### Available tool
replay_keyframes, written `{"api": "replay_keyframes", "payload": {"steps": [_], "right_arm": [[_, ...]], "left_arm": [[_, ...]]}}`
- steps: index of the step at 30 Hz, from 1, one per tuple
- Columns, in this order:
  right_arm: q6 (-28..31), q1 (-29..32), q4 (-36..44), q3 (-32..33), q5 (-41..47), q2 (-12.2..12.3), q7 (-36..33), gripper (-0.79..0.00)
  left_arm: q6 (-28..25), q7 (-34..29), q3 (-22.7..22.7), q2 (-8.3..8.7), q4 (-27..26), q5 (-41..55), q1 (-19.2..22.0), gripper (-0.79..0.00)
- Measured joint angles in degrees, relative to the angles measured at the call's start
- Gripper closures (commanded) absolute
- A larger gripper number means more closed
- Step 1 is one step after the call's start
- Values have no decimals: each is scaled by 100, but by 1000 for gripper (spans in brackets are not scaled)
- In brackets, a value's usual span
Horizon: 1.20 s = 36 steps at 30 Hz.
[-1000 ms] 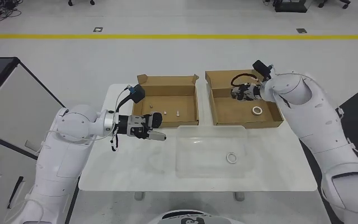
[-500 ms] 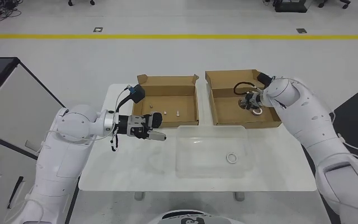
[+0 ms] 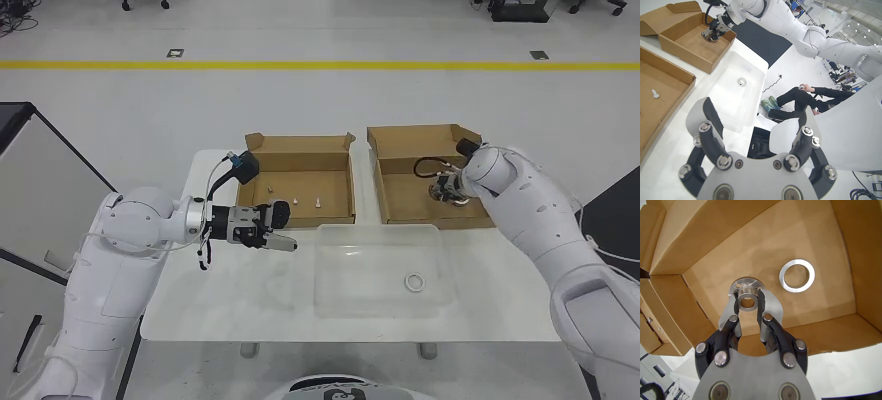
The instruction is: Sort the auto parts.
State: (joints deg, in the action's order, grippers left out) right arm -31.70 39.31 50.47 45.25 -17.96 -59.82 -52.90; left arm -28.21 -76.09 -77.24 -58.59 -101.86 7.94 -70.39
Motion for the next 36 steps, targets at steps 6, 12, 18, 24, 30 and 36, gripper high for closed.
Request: {"api": "replay_keyframes", "payload": {"steps": [6, 12, 18, 24, 30, 36], "right_arm": [[41, -119, -321, -149, 48, -161, 29, 0], [65, -230, -575, -235, 41, -276, -12, -336], [134, -325, -804, -264, 50, -369, -5, -468], [376, -365, -838, -70, 250, -385, 173, -785], [727, -203, -368, 342, 383, -224, 214, -785], [1000, 423, 941, 1177, 493, 152, 40, -785]], "left_arm": [[0, 0, 0, 0, 0, 0, 0, -785], [0, 0, 0, 0, 0, 0, 0, -785], [0, 0, 0, 0, 0, 0, 0, -785], [0, 0, 0, 0, 0, 0, 0, -785], [0, 0, 0, 0, 0, 0, 0, -785], [0, 0, 0, 0, 0, 0, 0, -785]]}}
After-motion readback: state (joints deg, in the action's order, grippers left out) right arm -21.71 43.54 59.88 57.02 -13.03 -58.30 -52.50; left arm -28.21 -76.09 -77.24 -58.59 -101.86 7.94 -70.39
